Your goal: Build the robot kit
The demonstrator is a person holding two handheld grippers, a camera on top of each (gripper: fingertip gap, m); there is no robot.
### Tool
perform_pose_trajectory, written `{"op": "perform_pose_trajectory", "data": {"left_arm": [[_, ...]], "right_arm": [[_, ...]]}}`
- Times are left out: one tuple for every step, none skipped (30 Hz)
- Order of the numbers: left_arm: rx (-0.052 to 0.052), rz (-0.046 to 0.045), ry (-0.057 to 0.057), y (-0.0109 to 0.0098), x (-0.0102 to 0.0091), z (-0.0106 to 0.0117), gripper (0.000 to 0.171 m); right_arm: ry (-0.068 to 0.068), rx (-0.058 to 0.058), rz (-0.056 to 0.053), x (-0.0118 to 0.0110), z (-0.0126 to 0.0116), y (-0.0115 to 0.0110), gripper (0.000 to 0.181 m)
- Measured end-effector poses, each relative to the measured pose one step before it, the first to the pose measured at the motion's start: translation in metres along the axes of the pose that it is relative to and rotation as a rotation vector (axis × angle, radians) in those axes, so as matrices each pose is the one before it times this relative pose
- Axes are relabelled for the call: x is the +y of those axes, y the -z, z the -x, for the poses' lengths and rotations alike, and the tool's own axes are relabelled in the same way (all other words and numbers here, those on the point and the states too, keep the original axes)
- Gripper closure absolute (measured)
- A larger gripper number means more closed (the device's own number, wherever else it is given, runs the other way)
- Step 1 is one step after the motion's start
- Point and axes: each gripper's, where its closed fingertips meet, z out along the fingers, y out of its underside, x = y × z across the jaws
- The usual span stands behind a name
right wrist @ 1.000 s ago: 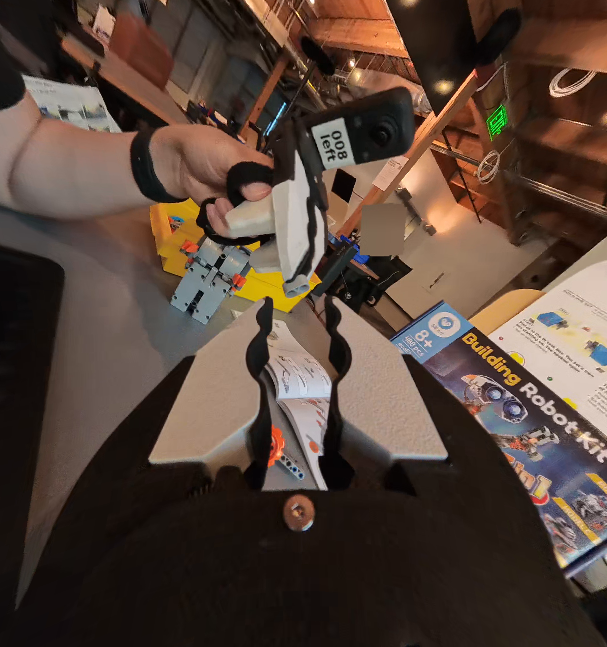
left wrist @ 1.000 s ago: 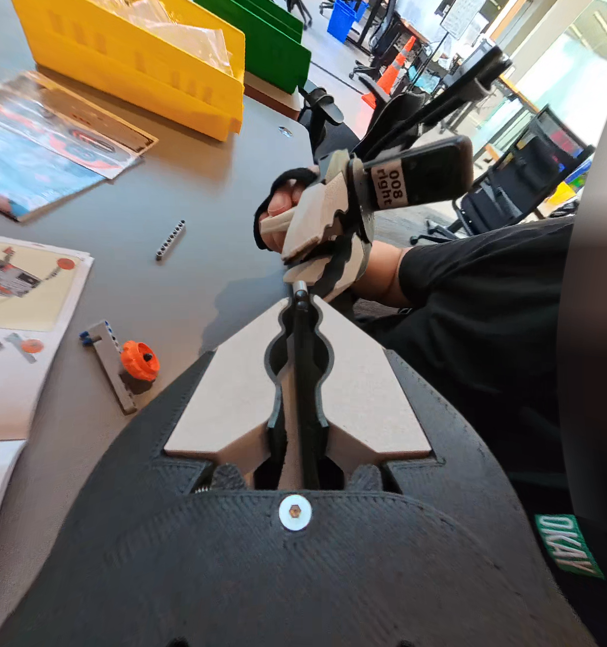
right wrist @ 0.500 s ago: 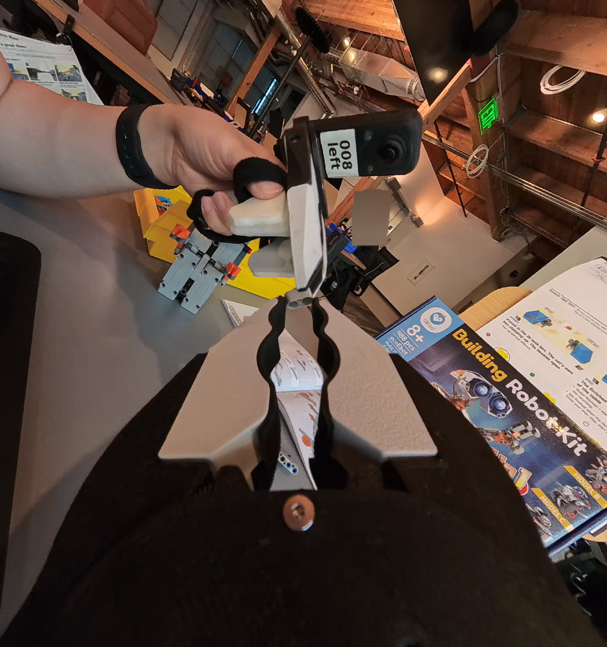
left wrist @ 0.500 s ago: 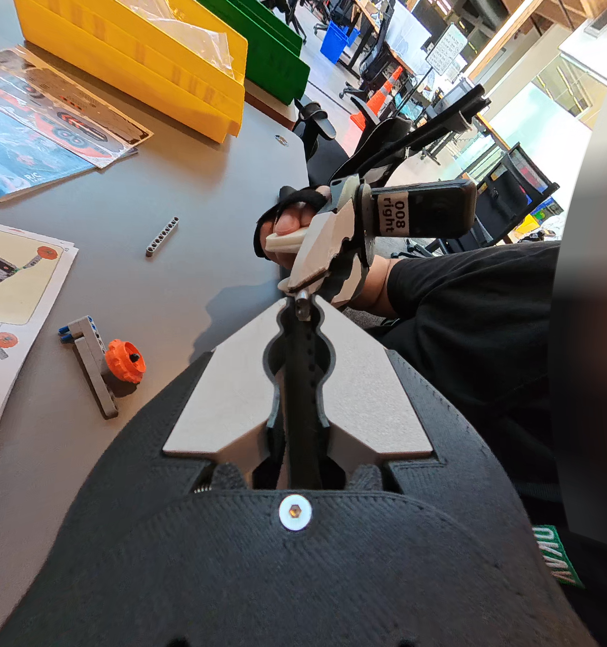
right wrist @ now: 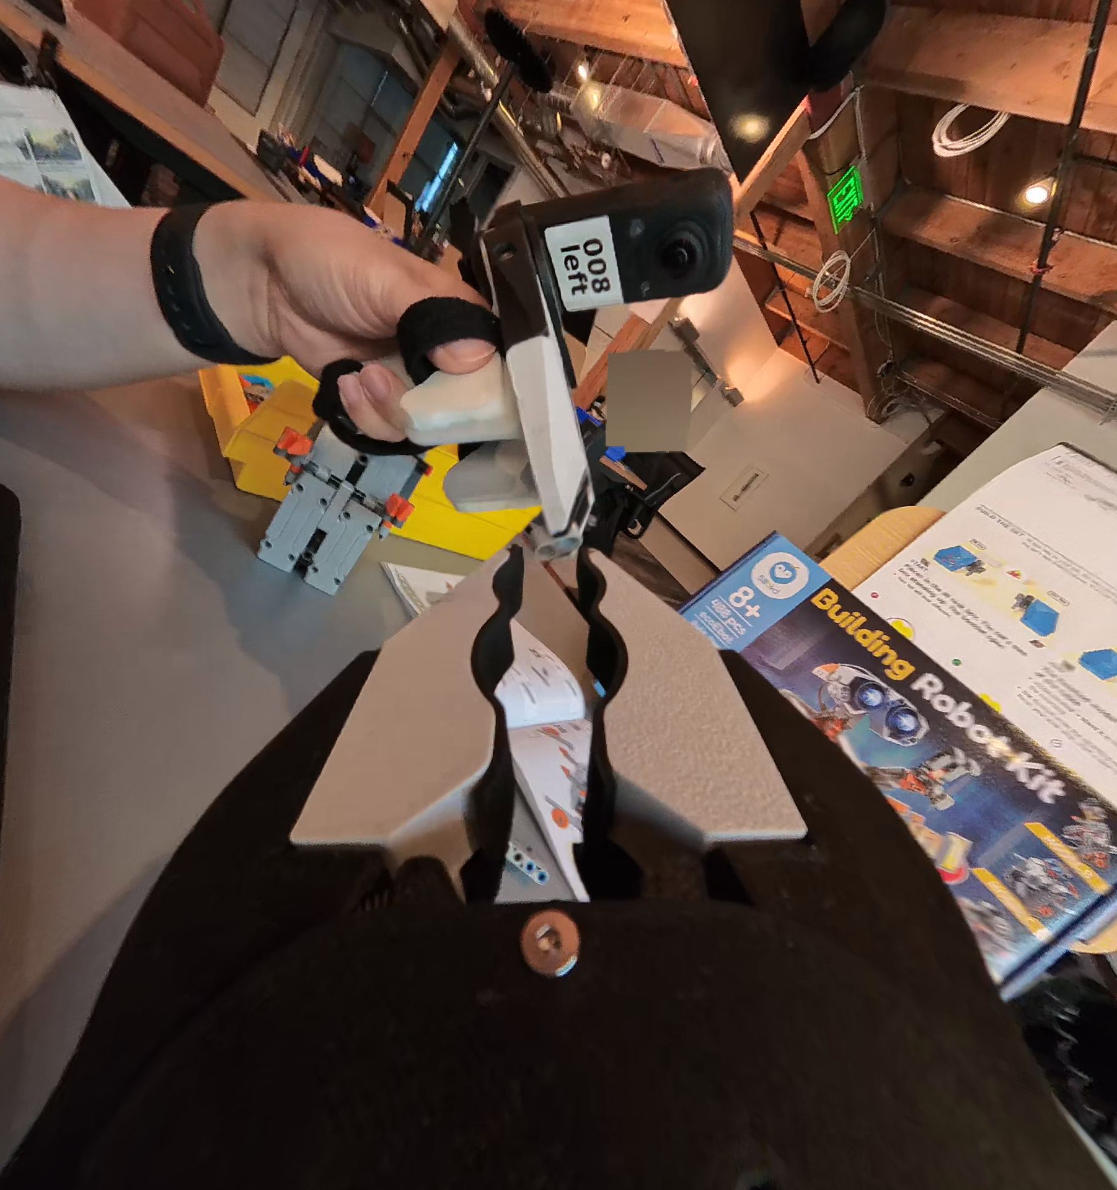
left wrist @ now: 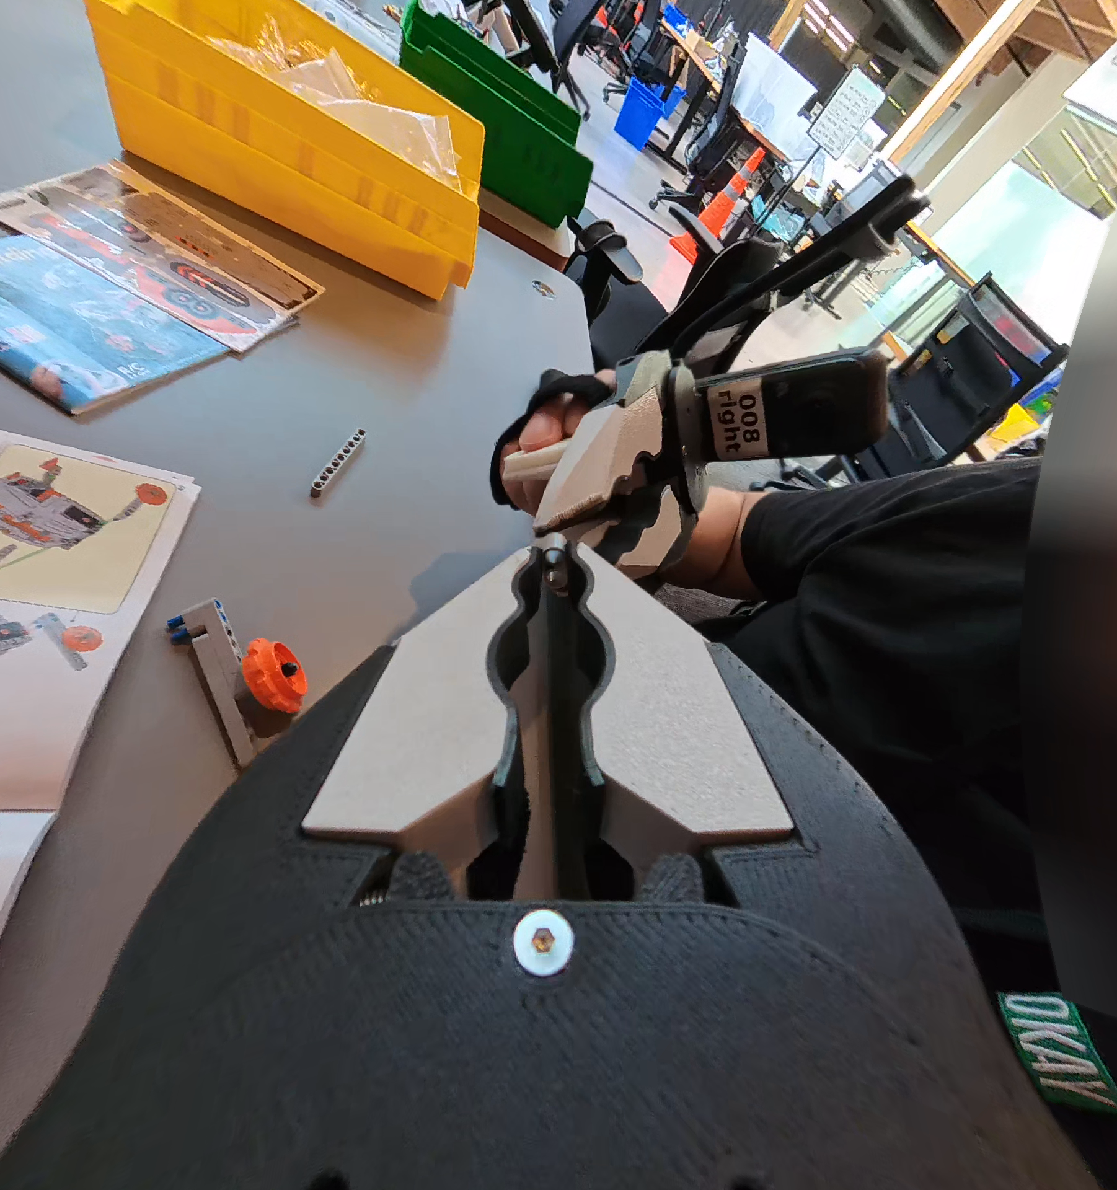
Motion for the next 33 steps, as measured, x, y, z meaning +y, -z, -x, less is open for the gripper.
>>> {"op": "perform_pose_trajectory", "data": {"left_arm": [[-0.0192, -0.01157, -0.0121, 0.00654, -0.00391, 0.00046, 0.166], [-0.0254, -0.01359, -0.0157, 0.00866, -0.00463, 0.00100, 0.166], [-0.0266, -0.01628, -0.0150, 0.01015, -0.00535, 0.00107, 0.166], [-0.0251, -0.02134, -0.0126, 0.01108, -0.00626, 0.00099, 0.166], [-0.0229, -0.02227, -0.0096, 0.01139, -0.00631, 0.00081, 0.166], [-0.0184, -0.02281, -0.0081, 0.01109, -0.00630, 0.00060, 0.167], [-0.0153, -0.02163, -0.0065, 0.01027, -0.00593, 0.00033, 0.167], [-0.0149, -0.01621, -0.0051, 0.00944, -0.00486, 0.00057, 0.167], [-0.0134, -0.01572, -0.0069, 0.00856, -0.00443, 0.00031, 0.167], [-0.0129, -0.01773, -0.0086, 0.00781, -0.00451, 0.00024, 0.167], [-0.0133, -0.01576, -0.0077, 0.00697, -0.00414, 0.00014, 0.167], [-0.0108, -0.01400, -0.0081, 0.00628, -0.00358, -0.00040, 0.167], [-0.0081, -0.01196, -0.0080, 0.00554, -0.00301, -0.00092, 0.167], [-0.0062, -0.01081, -0.0063, 0.00483, -0.00277, -0.00136, 0.167], [-0.0039, -0.00855, -0.0060, 0.00413, -0.00206, -0.00171, 0.167], [-0.0008, -0.00354, -0.0072, 0.00332, -0.00146, -0.00237, 0.167], [0.0002, -0.00269, -0.0085, 0.00291, -0.00116, -0.00238, 0.167], [-0.0005, -0.00376, -0.0088, 0.00241, -0.00132, -0.00227, 0.167], [-0.0019, -0.00397, -0.0086, 0.00223, -0.00141, -0.00175, 0.167], [-0.0022, -0.00439, -0.0084, 0.00192, -0.00138, -0.00121, 0.167], [-0.0022, -0.00434, -0.0068, 0.00164, -0.00127, -0.00082, 0.167], [-0.0020, -0.00360, -0.0039, 0.00130, -0.00100, -0.00042, 0.167], [-0.0009, -0.00196, -0.0007, 0.00093, -0.00061, -0.00017, 0.167], [0.0013, 0.00012, 0.0020, 0.00056, -0.00011, -0.00022, 0.167], [0.0027, 0.00264, 0.0026, 0.00017, 0.00039, -0.00066, 0.167], [0.0024, 0.00281, 0.0005, 0.00004, 0.00039, -0.00087, 0.167], [-0.0002, 0.00069, -0.0030, 0.00007, -0.00004, -0.00083, 0.167], [-0.0023, -0.00003, -0.0053, -0.00014, -0.00008, -0.00075, 0.167], [-0.0020, 0.00204, -0.0052, -0.00029, 0.00021, -0.00065, 0.167], [-0.0010, 0.00370, -0.0033, -0.00034, 0.00050, -0.00046, 0.167], [-0.0008, 0.00200, -0.0010, -0.00040, 0.00025, -0.00016, 0.167], [0.0007, 0.00076, 0.0006, -0.00048, 0.00021, -0.00014, 0.167], [0.0018, 0.00147, 0.0016, -0.00051, 0.00032, -0.00003, 0.167]], "right_arm": [[-0.0329, -0.0262, -0.0082, 0.00088, 0.00228, -0.00024, 0.163], [-0.0328, -0.0429, 0.0151, 0.00565, 0.00415, -0.00125, 0.162], [-0.0332, -0.0583, 0.0440, 0.01120, 0.00597, -0.00310, 0.162], [-0.0339, -0.0689, 0.0686, 0.01545, 0.00697, -0.00526, 0.161], [-0.0235, -0.0756, 0.0775, 0.01663, 0.00756, -0.00737, 0.161], [-0.0088, -0.0928, 0.0839, 0.01629, 0.00979, -0.00854, 0.161], [0.0073, -0.0743, 0.0894, 0.01483, 0.00675, -0.00943, 0.161], [0.0158, -0.0404, 0.0879, 0.01235, 0.00169, -0.00968, 0.161], [0.0292, -0.0435, 0.0758, 0.00878, 0.00219, -0.00979, 0.162], [0.0371, -0.0499, 0.0651, 0.00530, 0.00269, -0.00968, 0.166], [0.0323, -0.0470, 0.0447, 0.00107, 0.00162, -0.00931, 0.168], [0.0262, -0.0511, 0.0365, -0.00070, 0.00124, -0.00816, 0.168], [0.0198, -0.0651, 0.0438, 0.00059, 0.00253, -0.00653, 0.169], [0.0176, -0.0192, 0.0484, 0.00198, -0.00488, -0.00471, 0.170], [0.0172, -0.0125, 0.0263, 0.00155, -0.00527, -0.00310, 0.170], [0.0037, -0.0390, 0.0005, 0.00039, -0.00018, -0.00206, 0.170], [-0.0174, -0.0392, -0.0061, 0.00118, 0.00041, -0.00159, 0.170], [-0.0218, -0.0292, -0.0086, 0.00158, -0.00024, -0.00163, 0.170], [-0.0150, -0.0155, -0.0150, 0.00105, -0.00092, -0.00202, 0.170], [-0.0085, -0.0135, -0.0169, 0.00040, 0.00029, -0.00250, 0.171], [-0.0039, -0.0026, -0.0192, -0.00081, -0.00017, -0.00236, 0.170], [0.0043, 0.0014, -0.0200, -0.00222, -0.00005, -0.00078, 0.170], [0.0005, -0.0174, -0.0183, -0.00281, 0.00287, 0.00005, 0.170], [-0.0061, -0.0105, -0.0027, -0.00081, 0.00162, 0.00008, 0.170], [0.0000, 0.0004, 0.0054, 0.00066, -0.00013, 0.00017, 0.170], [0.0053, 0.0021, 0.0045, 0.00047, 0.00010, -0.00013, 0.170], [0.0071, -0.0022, 0.0001, -0.00039, 0.00091, -0.00006, 0.170], [0.0083, -0.0054, 0.0006, -0.00066, 0.00160, -0.00043, 0.170], [0.0086, -0.0008, 0.0060, -0.00014, 0.00078, -0.00061, 0.170], [0.0087, -0.0001, 0.0101, 0.00032, 0.00053, -0.00089, 0.170], [0.0078, 0.0031, 0.0146, 0.00073, -0.00023, -0.00099, 0.170], [0.0051, 0.0024, 0.0187, 0.00159, -0.00045, -0.00117, 0.170], [0.0017, -0.0055, 0.0164, 0.00132, 0.00053, -0.00146, 0.170]]}}
